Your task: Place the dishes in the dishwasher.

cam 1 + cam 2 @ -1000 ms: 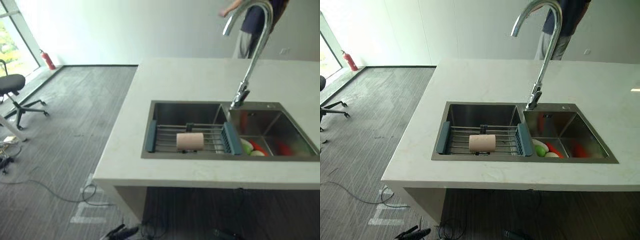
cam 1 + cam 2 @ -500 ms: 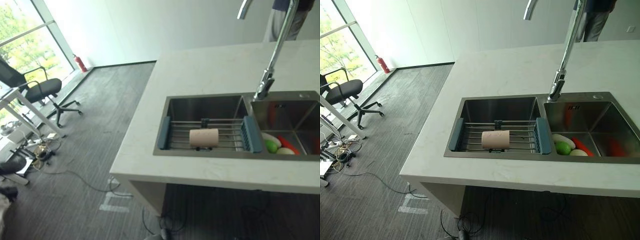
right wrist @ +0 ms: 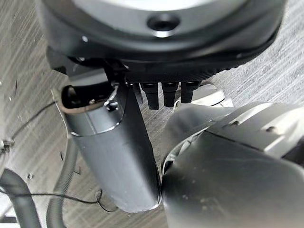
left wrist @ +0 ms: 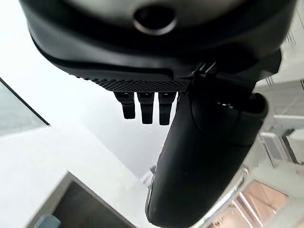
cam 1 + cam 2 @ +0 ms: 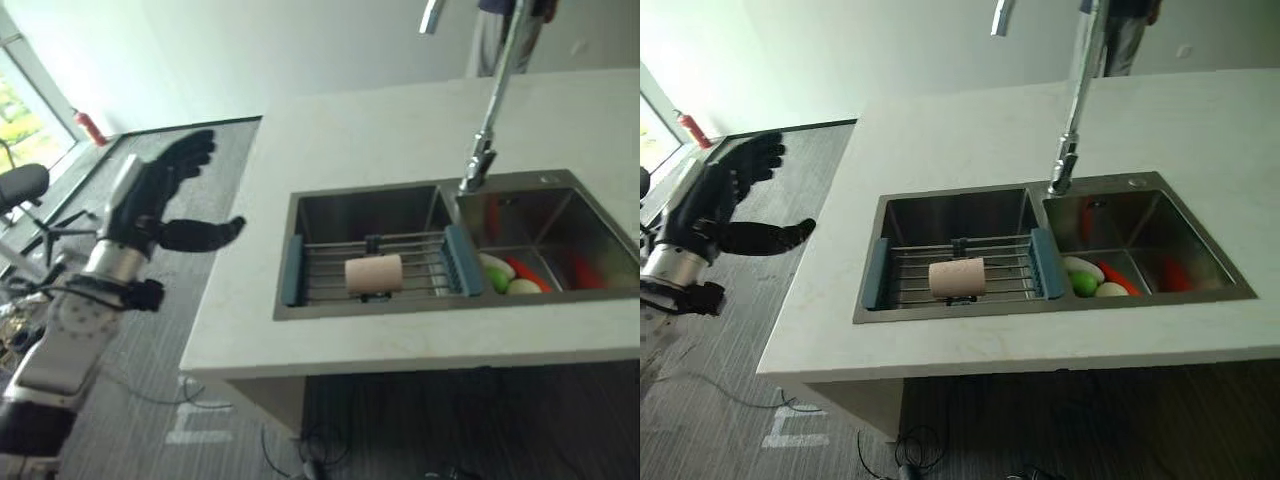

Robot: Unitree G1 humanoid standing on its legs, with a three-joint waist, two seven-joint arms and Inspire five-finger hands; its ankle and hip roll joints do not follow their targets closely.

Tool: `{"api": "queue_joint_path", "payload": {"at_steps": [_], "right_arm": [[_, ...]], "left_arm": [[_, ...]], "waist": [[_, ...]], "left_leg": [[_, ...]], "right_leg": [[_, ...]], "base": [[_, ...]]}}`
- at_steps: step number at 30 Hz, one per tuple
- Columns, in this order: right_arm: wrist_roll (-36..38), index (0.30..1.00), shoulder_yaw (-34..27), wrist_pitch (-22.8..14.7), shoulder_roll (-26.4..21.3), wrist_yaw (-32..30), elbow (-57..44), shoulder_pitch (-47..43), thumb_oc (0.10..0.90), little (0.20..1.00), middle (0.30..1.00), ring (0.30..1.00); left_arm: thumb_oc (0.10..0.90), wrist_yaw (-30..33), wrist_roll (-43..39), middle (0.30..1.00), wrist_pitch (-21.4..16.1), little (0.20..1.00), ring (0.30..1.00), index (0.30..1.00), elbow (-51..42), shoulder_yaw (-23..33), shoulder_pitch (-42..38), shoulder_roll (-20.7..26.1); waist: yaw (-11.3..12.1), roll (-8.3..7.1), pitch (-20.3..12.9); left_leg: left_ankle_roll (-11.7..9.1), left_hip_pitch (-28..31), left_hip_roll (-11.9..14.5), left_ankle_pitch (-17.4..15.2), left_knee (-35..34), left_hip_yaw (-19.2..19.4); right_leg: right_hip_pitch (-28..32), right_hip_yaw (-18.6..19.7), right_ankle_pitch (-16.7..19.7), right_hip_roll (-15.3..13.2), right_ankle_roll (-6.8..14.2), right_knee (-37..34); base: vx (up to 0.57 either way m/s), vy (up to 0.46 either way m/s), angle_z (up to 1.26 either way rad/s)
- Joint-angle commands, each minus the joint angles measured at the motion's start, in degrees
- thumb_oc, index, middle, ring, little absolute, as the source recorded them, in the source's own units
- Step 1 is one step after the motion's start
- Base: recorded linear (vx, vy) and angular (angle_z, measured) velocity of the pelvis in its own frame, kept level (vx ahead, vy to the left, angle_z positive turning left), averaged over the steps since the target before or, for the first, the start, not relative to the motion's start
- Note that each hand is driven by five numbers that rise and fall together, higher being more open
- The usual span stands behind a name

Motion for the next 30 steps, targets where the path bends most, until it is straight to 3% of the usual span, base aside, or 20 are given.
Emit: {"api": "queue_joint_path", "payload": {"at_steps": [1,3,11,19,30], "right_arm": [[0.05,0.9,-0.59,-0.97,-0.81,0.79,-0.16,-1.44,0.8,0.9,0.9,0.9],[-0.12,0.9,-0.44,-0.69,-0.45,0.48,-0.39,-1.22,0.8,0.9,0.9,0.9],[-0.56,0.9,-0.89,-0.75,-0.54,0.88,-0.34,-0.35,0.8,0.9,0.9,0.9],[-1.18,0.9,-2.13,-1.29,-2.7,3.09,-0.67,0.59,0.8,0.9,0.9,0.9],[-0.88,0.9,-2.06,-0.43,-4.73,3.79,-2.6,0.68,0.8,0.9,0.9,0.9]], "left_arm": [[0.8,-2.17,-2.73,0.9,-0.1,0.9,0.9,0.9,0.33,2.86,-10.37,2.4],[0.8,-3.13,-1.91,0.9,1.73,0.9,0.9,0.9,-1.09,-2.13,-13.48,0.86],[0.8,-6.67,1.96,0.9,6.14,0.9,0.9,0.9,-3.45,-9.04,-16.66,-0.95],[0.8,-8.73,14.33,0.9,8.62,0.9,0.9,0.9,-3.84,-18.09,-20.9,3.04],[0.8,-3.94,20.57,0.9,9.19,0.9,0.9,0.9,-5.62,-20.99,-22.54,5.28]], "waist": [[0.35,0.51,0.15],[-0.81,0.39,0.44],[-2.87,0.49,1.61],[-4.91,1.82,3.23],[-5.68,3.84,5.29]], "left_leg": [[1.04,-0.84,1.2,-11.03,10.08,0.78],[0.97,-0.78,1.44,-10.97,10.08,2.0],[0.78,-0.52,1.94,-10.77,10.08,4.79],[0.74,-0.55,1.45,-10.59,10.08,7.0],[0.56,-1.57,0.49,-10.54,10.08,7.37]], "right_leg": [[-0.58,-1.45,-1.85,-1.42,4.86,0.36],[-1.48,-0.76,-1.31,-1.42,5.15,0.36],[-3.29,0.3,-0.09,-1.84,5.75,0.36],[-4.81,1.76,0.96,-2.88,6.65,0.36],[-6.38,3.15,1.37,-3.91,7.25,0.36]], "base": [[0.01,-0.043,-0.2],[0.0,-0.046,-0.32],[-0.02,-0.038,-0.24],[-0.03,0.0,-0.16],[-0.02,0.043,-0.06]]}}
